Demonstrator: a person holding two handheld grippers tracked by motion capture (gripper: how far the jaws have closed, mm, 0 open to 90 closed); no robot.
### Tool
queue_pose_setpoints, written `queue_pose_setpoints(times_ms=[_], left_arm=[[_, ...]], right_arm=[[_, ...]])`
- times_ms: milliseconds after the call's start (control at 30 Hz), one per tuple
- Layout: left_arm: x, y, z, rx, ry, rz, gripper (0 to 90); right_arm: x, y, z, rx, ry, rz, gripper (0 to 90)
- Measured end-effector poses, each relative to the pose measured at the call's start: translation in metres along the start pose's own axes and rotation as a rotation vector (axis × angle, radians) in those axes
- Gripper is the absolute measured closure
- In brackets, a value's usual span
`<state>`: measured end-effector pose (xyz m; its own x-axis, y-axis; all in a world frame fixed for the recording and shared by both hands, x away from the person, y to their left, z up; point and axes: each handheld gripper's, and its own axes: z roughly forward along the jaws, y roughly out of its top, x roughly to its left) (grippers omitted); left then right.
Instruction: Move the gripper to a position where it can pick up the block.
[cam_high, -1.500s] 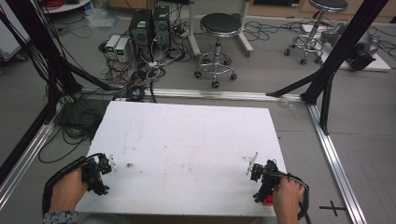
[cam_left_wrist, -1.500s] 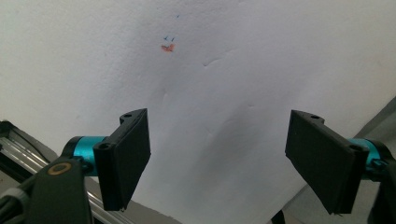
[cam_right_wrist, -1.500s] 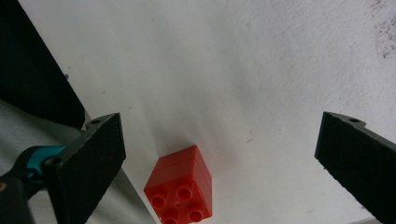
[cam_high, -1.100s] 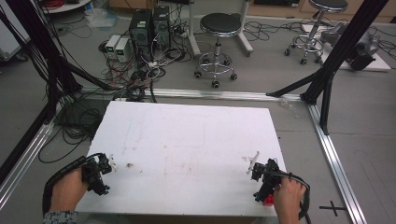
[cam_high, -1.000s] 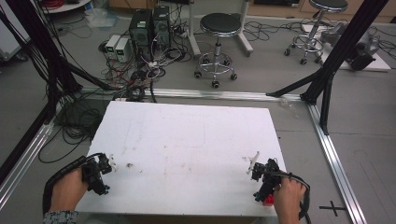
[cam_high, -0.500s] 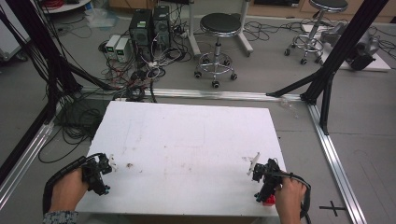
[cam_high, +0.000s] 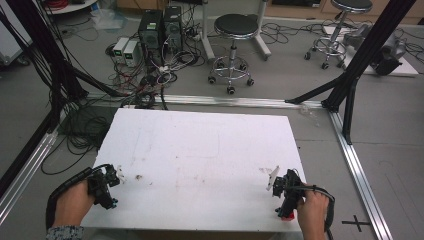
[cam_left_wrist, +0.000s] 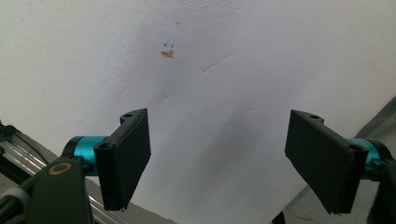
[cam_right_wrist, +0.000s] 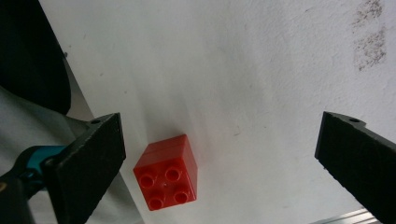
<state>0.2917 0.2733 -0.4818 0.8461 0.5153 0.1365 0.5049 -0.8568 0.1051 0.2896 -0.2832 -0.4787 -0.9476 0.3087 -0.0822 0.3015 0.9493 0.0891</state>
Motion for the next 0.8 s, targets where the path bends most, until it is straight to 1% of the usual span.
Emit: queue_pose_setpoints(times_ms=[67,100,133,167,233,267,300,367,467,600,700,800], left_arm=[[0.000,0.000,0.000,-0.001,-0.002,0.003,22.6],[0.000,0.000,0.000,-0.002,-0.002,0.003,22.6],[0.000,0.001,0.001,-0.005,0.003,0.005,22.6],[0.000,0.001,0.001,-0.005,0.003,0.005,22.7],[-0.001,0.001,0.001,-0.007,0.005,0.007,22.7],[-0.001,0.001,0.001,-0.009,-0.003,0.006,22.7],[-0.001,0.001,0.001,-0.011,-0.004,0.006,22.7],[-0.001,0.001,0.001,-0.011,-0.001,0.004,22.8],[-0.001,0.001,0.002,-0.012,0.000,0.002,22.8],[0.000,0.001,0.001,-0.013,0.003,0.002,22.8],[0.000,0.001,0.002,-0.012,0.001,0.003,22.8],[0.000,0.001,0.002,-0.012,0.000,0.005,22.8]], right_arm=[[0.001,-0.002,-0.001,0.005,-0.004,-0.028,0.8],[0.001,-0.002,-0.001,0.005,-0.004,-0.028,0.8],[0.001,-0.005,-0.001,0.011,-0.011,-0.054,0.8],[0.001,-0.006,-0.001,0.015,-0.014,-0.070,0.9],[0.002,-0.009,-0.001,0.020,-0.017,-0.091,0.8],[0.002,-0.010,-0.001,0.018,-0.014,-0.108,0.8],[0.002,-0.011,-0.002,0.027,-0.020,-0.115,0.8],[0.003,-0.014,-0.002,0.023,-0.022,-0.151,0.8],[0.005,-0.017,0.000,0.047,-0.016,-0.193,0.8],[0.007,-0.020,0.001,0.063,-0.010,-0.209,0.8],[0.008,-0.022,0.002,0.054,-0.016,-0.220,0.8],[0.009,-0.027,0.005,0.052,-0.006,-0.206,0.8]])
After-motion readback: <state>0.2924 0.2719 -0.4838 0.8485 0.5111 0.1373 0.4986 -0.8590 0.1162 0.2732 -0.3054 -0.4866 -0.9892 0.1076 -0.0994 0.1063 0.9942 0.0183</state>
